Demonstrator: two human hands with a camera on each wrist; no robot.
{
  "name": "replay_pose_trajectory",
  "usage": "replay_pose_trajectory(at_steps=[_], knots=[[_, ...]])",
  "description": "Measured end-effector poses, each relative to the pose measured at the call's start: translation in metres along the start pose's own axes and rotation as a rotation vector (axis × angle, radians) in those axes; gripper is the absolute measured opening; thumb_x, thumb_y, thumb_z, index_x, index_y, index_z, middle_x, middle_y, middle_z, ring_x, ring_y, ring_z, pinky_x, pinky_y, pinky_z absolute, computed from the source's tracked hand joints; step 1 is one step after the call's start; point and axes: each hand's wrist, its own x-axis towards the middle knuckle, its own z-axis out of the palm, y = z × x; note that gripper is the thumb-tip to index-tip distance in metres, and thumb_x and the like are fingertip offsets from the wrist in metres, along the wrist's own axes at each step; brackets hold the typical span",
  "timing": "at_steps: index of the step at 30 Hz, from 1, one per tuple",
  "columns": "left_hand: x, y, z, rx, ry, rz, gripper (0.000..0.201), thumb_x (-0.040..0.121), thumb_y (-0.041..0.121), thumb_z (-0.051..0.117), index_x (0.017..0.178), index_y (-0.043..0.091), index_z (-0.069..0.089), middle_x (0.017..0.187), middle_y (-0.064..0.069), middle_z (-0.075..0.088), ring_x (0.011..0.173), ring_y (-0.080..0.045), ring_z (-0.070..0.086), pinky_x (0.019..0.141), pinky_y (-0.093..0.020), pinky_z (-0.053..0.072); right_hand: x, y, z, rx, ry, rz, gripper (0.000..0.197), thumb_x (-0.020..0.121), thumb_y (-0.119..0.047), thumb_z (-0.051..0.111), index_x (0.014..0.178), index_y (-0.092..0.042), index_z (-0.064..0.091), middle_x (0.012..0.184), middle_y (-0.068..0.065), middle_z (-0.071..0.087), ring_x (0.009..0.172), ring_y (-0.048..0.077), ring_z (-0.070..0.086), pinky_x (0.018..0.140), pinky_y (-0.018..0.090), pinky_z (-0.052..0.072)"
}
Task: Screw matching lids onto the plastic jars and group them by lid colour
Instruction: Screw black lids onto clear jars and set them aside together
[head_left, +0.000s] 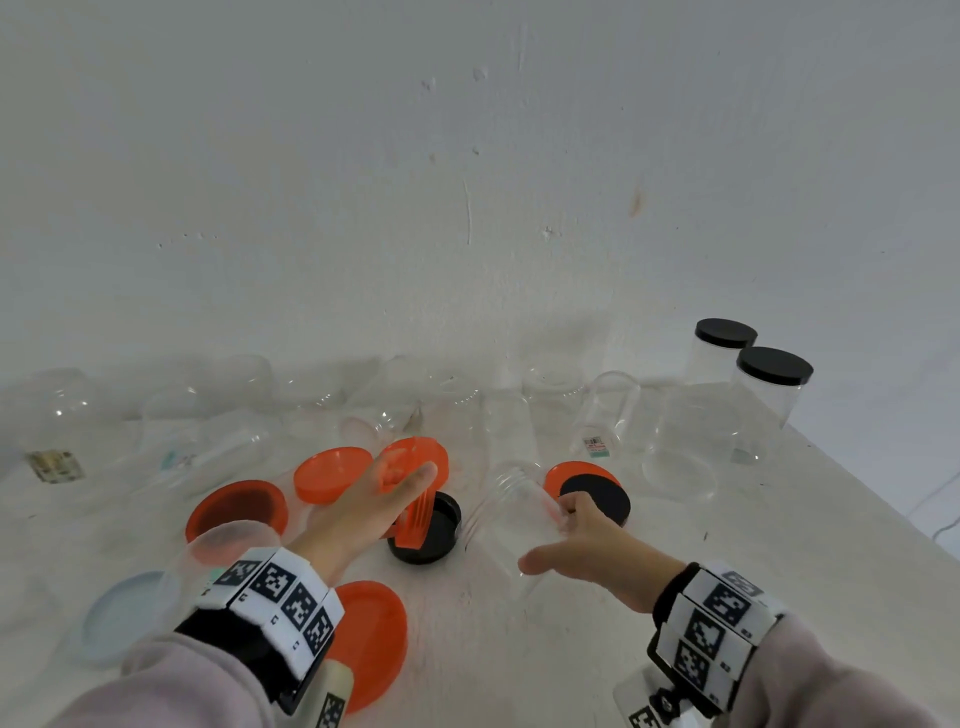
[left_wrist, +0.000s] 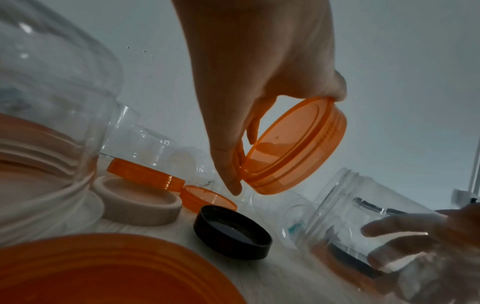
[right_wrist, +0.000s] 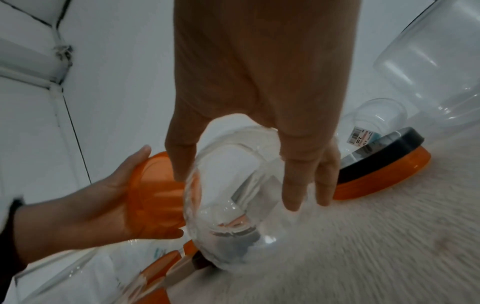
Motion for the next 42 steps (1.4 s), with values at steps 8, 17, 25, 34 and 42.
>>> replay_pose_trajectory(at_steps=[8,17,25,34,42], knots=[[0.002,0.01,0.017,0.1,-0.058,0.061,0.097,0.065,0.075,0.047,0.148,0.031,0.026,0.135,0.011,0.043,0.12,-0.007,0.041,0.101,-0.029,0.037,0.001,0.007,0.003,-0.029,-0.118,-0.1,0.11,0.061,-0.04,0.083,0.15,-0.03,0.018,0.14,0.001,0.029,0.127,0.021,0.037,0.109,0.038,0.035],[0.006,0.019,0.047,0.506,-0.145,0.182,0.108,0.065,0.079,0.056,0.151,0.025,0.019,0.151,0.004,0.025,0.135,-0.014,0.033,0.106,-0.031,0.034,0.003,0.012,-0.006,-0.228,-0.182,-0.116,0.111,0.063,-0.03,0.089,0.146,-0.024,0.016,0.14,-0.005,0.042,0.131,0.018,0.039,0.112,0.039,0.035],[0.009,0.015,0.073,0.824,-0.135,0.297,0.11,0.066,0.079,0.06,0.15,0.023,0.017,0.152,0.009,0.018,0.14,-0.015,0.017,0.113,-0.034,0.018,0.008,0.012,0.003,-0.103,-0.21,-0.204,0.107,0.066,-0.025,0.089,0.146,-0.035,0.018,0.131,-0.023,0.044,0.126,0.003,0.039,0.097,0.019,0.036],[0.007,0.009,0.073,0.742,-0.173,0.269,0.119,0.064,0.075,0.066,0.152,0.027,0.0,0.157,0.01,0.008,0.143,-0.013,0.012,0.114,-0.033,0.017,0.008,0.01,-0.001,-0.182,-0.215,-0.167,0.113,0.063,-0.033,0.089,0.148,-0.033,0.014,0.143,-0.01,0.039,0.136,0.015,0.034,0.113,0.04,0.031],[0.002,-0.021,0.053,0.241,-0.293,0.026,0.137,0.064,0.032,0.088,0.149,0.033,-0.019,0.14,0.014,0.019,0.125,-0.003,0.029,0.1,-0.02,0.03,0.002,-0.028,-0.019,-0.386,-0.254,-0.308,0.119,0.058,-0.046,0.086,0.148,-0.044,0.008,0.146,-0.019,0.02,0.131,0.007,0.028,0.104,0.027,0.031]])
